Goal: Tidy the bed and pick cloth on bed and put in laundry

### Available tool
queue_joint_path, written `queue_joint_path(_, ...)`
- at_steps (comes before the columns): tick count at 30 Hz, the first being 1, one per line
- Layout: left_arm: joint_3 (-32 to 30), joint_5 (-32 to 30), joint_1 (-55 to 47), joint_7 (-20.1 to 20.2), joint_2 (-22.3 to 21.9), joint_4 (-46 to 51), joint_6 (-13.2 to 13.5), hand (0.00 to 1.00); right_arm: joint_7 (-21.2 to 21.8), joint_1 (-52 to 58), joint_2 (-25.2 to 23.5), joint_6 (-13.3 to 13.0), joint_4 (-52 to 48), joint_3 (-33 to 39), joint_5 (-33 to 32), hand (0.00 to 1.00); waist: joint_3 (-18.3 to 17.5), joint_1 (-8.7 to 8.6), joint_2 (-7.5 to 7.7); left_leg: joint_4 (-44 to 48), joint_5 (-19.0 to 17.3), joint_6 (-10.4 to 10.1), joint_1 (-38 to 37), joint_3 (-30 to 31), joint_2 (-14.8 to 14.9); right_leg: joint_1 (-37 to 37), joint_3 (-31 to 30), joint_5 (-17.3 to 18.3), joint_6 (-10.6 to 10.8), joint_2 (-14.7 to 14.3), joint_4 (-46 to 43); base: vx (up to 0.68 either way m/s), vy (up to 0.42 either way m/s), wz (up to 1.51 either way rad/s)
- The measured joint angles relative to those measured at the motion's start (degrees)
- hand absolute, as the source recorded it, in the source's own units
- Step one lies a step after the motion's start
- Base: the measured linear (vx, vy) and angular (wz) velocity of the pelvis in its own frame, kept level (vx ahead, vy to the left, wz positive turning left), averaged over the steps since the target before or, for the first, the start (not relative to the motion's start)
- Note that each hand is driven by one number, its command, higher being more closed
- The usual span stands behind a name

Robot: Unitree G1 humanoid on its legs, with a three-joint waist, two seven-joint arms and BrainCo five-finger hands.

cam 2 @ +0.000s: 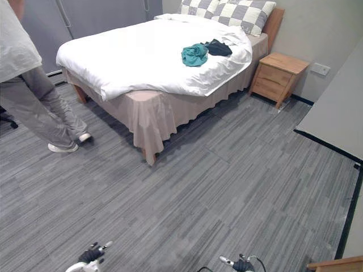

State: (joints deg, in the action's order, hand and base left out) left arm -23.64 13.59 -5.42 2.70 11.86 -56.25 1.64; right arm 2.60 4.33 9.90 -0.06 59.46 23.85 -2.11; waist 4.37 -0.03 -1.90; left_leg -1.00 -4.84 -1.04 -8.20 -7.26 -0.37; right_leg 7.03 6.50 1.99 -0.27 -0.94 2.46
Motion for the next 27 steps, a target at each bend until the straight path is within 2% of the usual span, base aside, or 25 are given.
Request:
queue_joint_path(5,-0.3,0.0,-0.7,1.8,-0.3,0.0,-0.2,0.00,1.0,-0.5,0.1,-0.5,-0.1,0.7,0.0,0.00,0.1,-0.01,0.16,-0.1,-0.1,-0.1,0.0,0.0,0.1,0.1,0.9,0.1,0.1,0.0,0.1,-0.03,-0.022,0.03)
queue_joint_path(12,-0.1,-0.1,-1.7,2.6,-3.3,0.0,-0.8,0.00,2.2,-0.7,-1.1,-1.0,-0.1,0.6,2.1,0.00,0.1,-0.01,0.25,-0.5,0.0,-0.1,0.0,-0.1,0.1,0.3,1.1,0.0,0.1,0.0,0.6,-0.03,-0.018,0.01)
queue_joint_path(20,4.5,-1.2,-1.9,2.4,-4.2,0.5,-1.5,0.00,2.8,0.3,-3.2,-0.9,-0.3,0.4,2.0,0.00,0.5,-0.19,0.66,-0.9,0.2,-0.2,-0.5,0.8,0.0,1.1,2.2,0.3,0.2,-0.1,0.8,0.00,-0.020,0.07)
queue_joint_path(23,4.8,-1.3,-2.0,2.6,-4.3,0.6,-1.4,0.00,3.1,0.7,-3.4,-1.0,-0.1,0.4,1.3,0.00,1.4,-0.41,0.95,-0.1,-0.3,-0.8,-1.8,1.3,-0.1,1.1,2.4,3.2,-0.5,0.2,-3.2,-0.02,-0.026,0.11)
queue_joint_path(24,4.6,-1.9,-2.2,2.5,-4.4,0.8,-1.3,0.00,3.4,0.7,-3.6,-1.0,-0.2,0.3,0.8,0.00,2.6,-0.47,1.12,5.6,-2.9,-3.0,-0.1,0.2,0.1,0.7,2.2,5.6,-1.0,0.8,-5.6,-0.03,-0.024,0.01)
queue_joint_path(25,4.3,-2.3,-2.5,2.5,-4.6,1.1,-1.2,0.00,3.7,0.8,-3.7,-0.9,-0.2,0.0,0.9,0.00,2.8,-0.39,1.45,11.1,-4.6,-4.1,2.3,-1.2,0.5,0.1,2.0,6.9,-1.6,1.1,-6.8,-0.08,-0.038,-0.05)
queue_joint_path(26,3.0,-2.3,-2.5,2.5,-5.6,1.7,-0.7,0.00,4.0,0.6,-3.7,-0.9,-0.3,-1.7,0.9,0.00,3.2,-0.13,1.95,25.9,-6.3,-4.1,9.3,-4.5,2.5,-0.8,1.2,7.9,-2.7,1.3,-8.7,-0.09,-0.054,-0.16)
queue_joint_path(27,2.2,-2.3,-2.6,2.4,-6.3,2.1,-0.6,0.00,4.1,0.9,-3.7,-0.7,-0.3,-2.3,1.0,0.00,3.6,0.14,1.63,33.0,-5.8,-3.9,12.7,-6.0,4.0,-1.2,0.9,8.3,-2.9,1.3,-9.6,-0.07,-0.044,-0.42)
